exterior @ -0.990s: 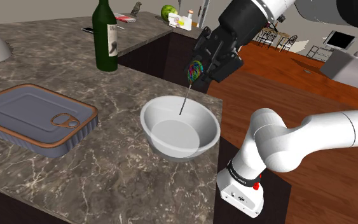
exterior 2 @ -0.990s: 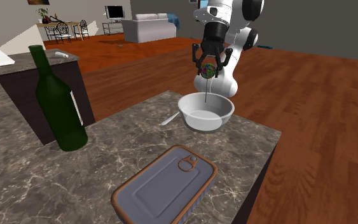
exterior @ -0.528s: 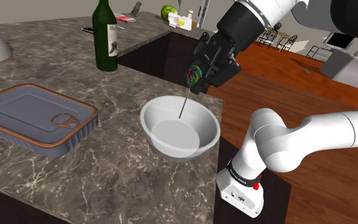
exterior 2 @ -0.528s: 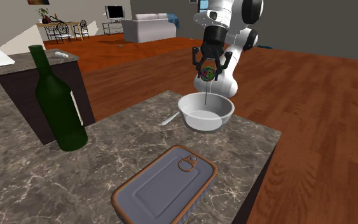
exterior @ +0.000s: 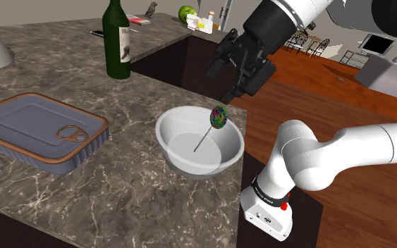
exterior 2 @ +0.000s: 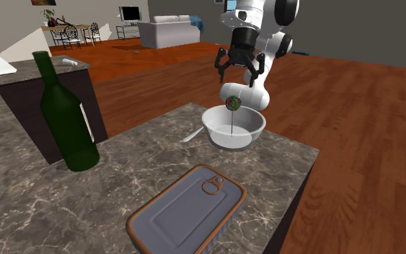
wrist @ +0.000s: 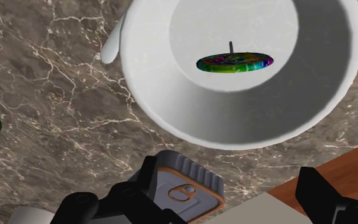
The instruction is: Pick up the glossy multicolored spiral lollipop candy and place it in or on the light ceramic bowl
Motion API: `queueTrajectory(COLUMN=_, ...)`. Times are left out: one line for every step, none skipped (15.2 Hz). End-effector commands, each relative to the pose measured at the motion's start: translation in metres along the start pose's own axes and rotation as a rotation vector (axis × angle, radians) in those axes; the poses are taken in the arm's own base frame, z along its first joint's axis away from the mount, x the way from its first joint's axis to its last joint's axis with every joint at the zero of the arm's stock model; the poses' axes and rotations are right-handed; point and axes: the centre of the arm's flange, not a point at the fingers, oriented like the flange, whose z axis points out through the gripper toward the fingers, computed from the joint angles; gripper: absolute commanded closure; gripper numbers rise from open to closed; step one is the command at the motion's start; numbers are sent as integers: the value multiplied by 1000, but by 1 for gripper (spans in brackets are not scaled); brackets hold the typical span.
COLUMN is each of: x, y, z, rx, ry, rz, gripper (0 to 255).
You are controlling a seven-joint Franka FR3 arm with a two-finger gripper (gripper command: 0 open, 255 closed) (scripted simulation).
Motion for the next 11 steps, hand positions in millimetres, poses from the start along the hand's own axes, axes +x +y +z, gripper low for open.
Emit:
queueTrajectory(x=1, y=1, z=-21, rx=0, ry=0, rz=0, gripper=0)
queueTrajectory(x=1, y=1, z=-34, rx=0, ry=0, rz=0, gripper=0)
queueTrajectory(x=1, y=1, z=-44, rx=0, ry=0, rz=0, gripper=0)
queueTrajectory(x=1, y=1, z=-44, rx=0, ry=0, rz=0, gripper=0)
queueTrajectory(x=0, y=1, z=-44, rx=0, ry=0, rz=0, gripper=0)
queueTrajectory(x=1, y=1, z=-44, rx=0, ry=0, rz=0, gripper=0)
queueTrajectory(x=1, y=1, z=-44, rx=0, ry=0, rz=0, gripper=0)
queueTrajectory(x=1, y=1, z=-44, rx=0, ry=0, rz=0, gripper=0)
queueTrajectory(x=1, y=1, z=-44, rx=0, ry=0, rz=0, gripper=0)
queueTrajectory(x=1, y=1, z=-44, rx=0, ry=0, rz=0, gripper=0)
queueTrajectory(x=1, y=1, z=-44, rx=0, ry=0, rz=0, gripper=0)
